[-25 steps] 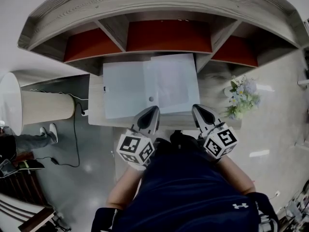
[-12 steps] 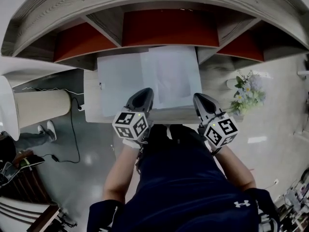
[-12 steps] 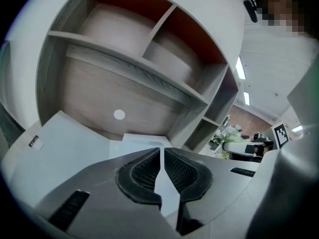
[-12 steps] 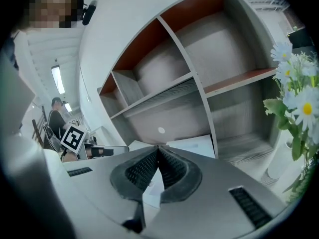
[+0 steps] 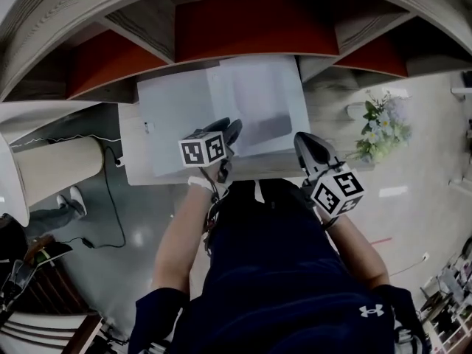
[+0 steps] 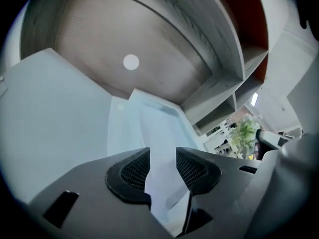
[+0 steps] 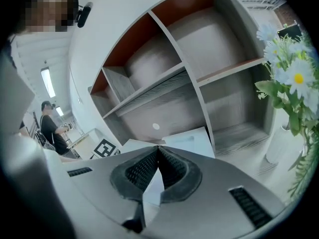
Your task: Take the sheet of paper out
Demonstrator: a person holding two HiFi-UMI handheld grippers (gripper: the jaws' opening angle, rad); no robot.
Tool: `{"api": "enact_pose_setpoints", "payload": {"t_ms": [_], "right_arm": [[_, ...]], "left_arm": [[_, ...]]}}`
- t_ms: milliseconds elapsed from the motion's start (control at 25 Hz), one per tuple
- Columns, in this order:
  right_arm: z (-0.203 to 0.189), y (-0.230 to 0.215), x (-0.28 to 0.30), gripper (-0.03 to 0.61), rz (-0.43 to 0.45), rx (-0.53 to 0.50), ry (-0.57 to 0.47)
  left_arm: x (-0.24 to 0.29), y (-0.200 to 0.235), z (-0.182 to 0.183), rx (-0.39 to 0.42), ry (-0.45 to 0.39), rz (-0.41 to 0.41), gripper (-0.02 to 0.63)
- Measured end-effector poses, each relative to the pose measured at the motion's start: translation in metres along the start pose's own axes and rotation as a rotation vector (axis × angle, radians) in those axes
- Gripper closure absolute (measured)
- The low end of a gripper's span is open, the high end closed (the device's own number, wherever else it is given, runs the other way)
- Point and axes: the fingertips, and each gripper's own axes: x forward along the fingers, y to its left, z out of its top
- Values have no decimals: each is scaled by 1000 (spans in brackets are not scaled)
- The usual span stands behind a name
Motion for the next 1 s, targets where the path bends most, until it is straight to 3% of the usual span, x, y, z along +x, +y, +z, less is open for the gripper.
{"api": "enact_pose_setpoints", "payload": {"t_ms": [120,360,720,840,1000], "right_arm": [[-4,0,0,574,-11,16,5],[-13,-1,-3,574,-36,36,19],[-24,-8,-13,574,-81,81,26],[-25,-10,-14,574,-89,95,24],[-24,-11,-15,574,-94,102,19]], "left_arm": [[18,13,-14,31,78,49,420],[49,34,-6,102,109,157,351],[73,49,-8,248,175,326,334],[79,45,-13,282,192,328,334],[81,30,-16,222,207,264,367]]}}
